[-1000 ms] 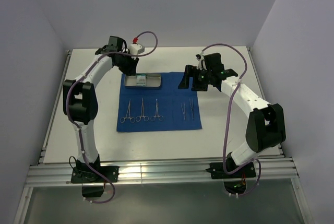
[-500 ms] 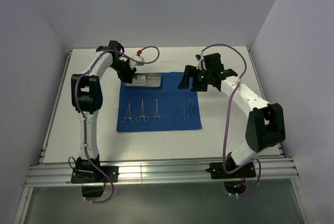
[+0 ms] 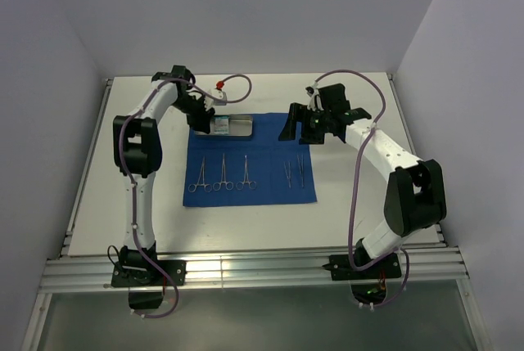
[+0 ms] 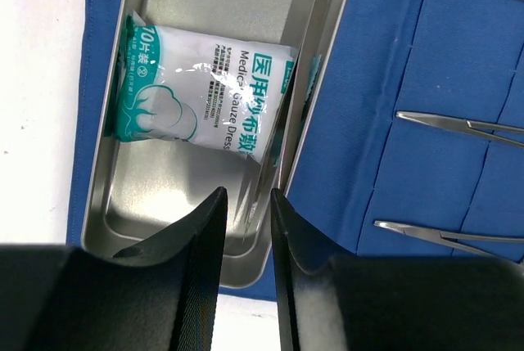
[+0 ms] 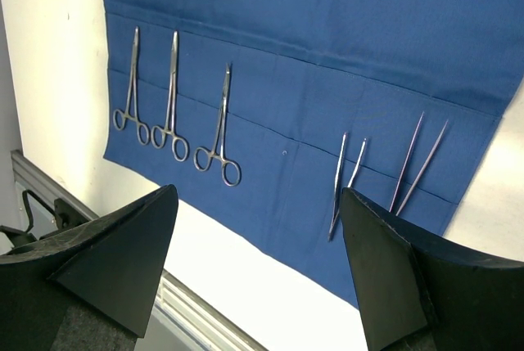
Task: Open and lay out the surgical kit
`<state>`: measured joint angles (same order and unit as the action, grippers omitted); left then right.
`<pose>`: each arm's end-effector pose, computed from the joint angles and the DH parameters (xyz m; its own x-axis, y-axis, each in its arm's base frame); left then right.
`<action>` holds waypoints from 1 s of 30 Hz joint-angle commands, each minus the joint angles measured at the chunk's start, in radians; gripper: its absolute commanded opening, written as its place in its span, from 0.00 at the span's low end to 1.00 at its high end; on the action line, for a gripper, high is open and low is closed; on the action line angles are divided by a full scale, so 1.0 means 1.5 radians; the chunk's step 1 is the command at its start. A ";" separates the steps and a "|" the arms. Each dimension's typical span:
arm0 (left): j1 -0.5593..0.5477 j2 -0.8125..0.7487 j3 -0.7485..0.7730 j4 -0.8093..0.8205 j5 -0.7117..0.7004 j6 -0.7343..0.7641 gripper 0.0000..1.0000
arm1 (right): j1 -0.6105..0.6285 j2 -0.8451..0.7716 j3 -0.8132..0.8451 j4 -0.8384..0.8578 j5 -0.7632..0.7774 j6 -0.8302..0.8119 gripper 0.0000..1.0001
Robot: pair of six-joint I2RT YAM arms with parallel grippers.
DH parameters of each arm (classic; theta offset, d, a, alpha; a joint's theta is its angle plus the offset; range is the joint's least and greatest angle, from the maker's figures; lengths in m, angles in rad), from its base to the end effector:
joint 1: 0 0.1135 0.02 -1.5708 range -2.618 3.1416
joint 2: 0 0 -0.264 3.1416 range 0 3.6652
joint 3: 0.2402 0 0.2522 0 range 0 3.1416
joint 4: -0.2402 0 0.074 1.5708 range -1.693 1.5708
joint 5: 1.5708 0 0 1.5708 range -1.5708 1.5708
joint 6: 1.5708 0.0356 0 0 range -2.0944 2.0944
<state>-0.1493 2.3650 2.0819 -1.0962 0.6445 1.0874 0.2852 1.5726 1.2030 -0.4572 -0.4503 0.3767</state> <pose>0.4713 -0.0925 0.1871 -0.2458 0.7527 -0.6107 0.9674 0.2302 -0.1056 0.3242 0.1112 0.2669 -0.8538 0.0948 -0.5120 -0.2388 0.8024 0.5469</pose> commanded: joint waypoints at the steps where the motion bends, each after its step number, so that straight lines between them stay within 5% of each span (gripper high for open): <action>1: 0.000 0.000 -0.004 0.016 0.023 0.017 0.32 | -0.005 0.007 0.006 0.004 -0.009 -0.001 0.87; 11: -0.002 0.008 -0.018 0.064 0.017 -0.015 0.30 | -0.005 0.007 0.002 0.003 -0.008 -0.002 0.87; 23: -0.009 0.020 -0.021 0.002 0.004 0.067 0.28 | -0.007 0.019 0.005 0.001 -0.005 -0.004 0.87; 30: -0.013 0.028 -0.032 0.018 -0.017 0.055 0.20 | -0.010 0.027 0.008 -0.001 -0.009 0.001 0.87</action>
<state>-0.1608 2.3959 2.0464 -1.0630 0.6254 1.1507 0.2817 1.6104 1.2030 -0.4591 -0.4549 0.3771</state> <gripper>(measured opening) 0.217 0.868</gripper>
